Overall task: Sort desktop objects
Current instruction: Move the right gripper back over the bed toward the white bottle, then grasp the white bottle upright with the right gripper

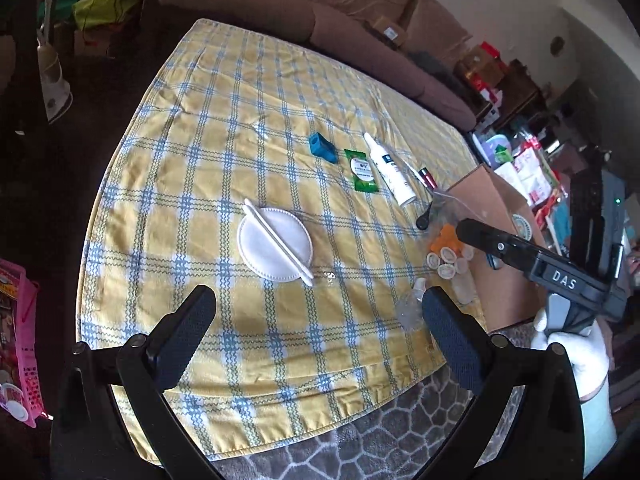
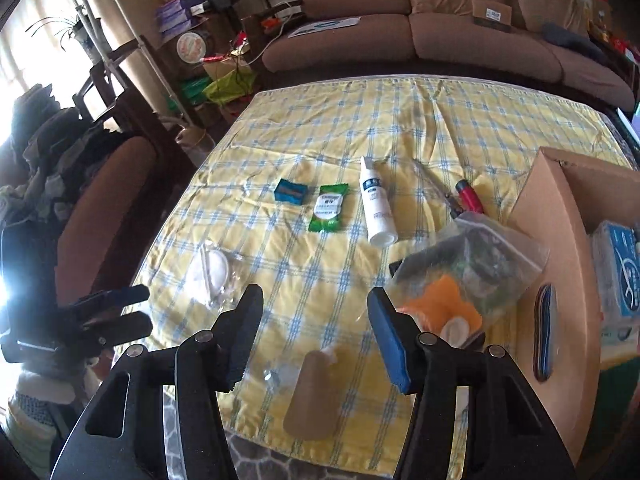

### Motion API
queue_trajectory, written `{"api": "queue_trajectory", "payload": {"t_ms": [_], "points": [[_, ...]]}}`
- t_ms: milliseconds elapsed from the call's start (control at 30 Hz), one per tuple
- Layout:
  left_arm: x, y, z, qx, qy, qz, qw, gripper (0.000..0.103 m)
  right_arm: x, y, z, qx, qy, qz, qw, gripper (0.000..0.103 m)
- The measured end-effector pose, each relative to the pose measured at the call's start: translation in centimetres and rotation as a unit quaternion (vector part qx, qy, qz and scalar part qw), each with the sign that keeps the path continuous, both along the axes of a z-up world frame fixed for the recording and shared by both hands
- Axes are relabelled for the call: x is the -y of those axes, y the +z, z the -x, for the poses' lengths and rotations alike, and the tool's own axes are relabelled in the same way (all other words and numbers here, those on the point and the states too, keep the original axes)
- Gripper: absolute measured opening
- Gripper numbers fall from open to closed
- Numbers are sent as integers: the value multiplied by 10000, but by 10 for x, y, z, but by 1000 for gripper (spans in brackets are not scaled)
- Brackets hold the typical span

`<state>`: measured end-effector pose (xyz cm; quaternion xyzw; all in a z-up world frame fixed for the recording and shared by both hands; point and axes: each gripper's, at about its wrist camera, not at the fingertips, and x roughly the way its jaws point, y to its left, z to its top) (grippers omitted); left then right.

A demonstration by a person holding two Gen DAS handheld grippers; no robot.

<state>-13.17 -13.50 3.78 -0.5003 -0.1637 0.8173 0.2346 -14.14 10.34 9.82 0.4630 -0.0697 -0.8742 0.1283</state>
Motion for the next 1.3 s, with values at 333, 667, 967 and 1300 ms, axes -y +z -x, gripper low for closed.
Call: {"api": "queue_trajectory", "payload": {"t_ms": [333, 667, 967, 1300], "points": [[-12, -13, 18, 460, -67, -600, 9971, 103, -1, -42, 97, 362, 13, -933, 9950, 46], [-21, -10, 21, 495, -87, -1282, 9905, 103, 10, -54, 96, 293, 315, -1250, 9912, 22], [3, -44, 27, 1113, 535, -3074, 9435, 103, 30, -14, 25, 145, 612, 129, 9979, 22], [-21, -37, 19, 966, 63, -2952, 9505, 46, 94, -3, -60, 52, 1292, 102, 9916, 22]]}}
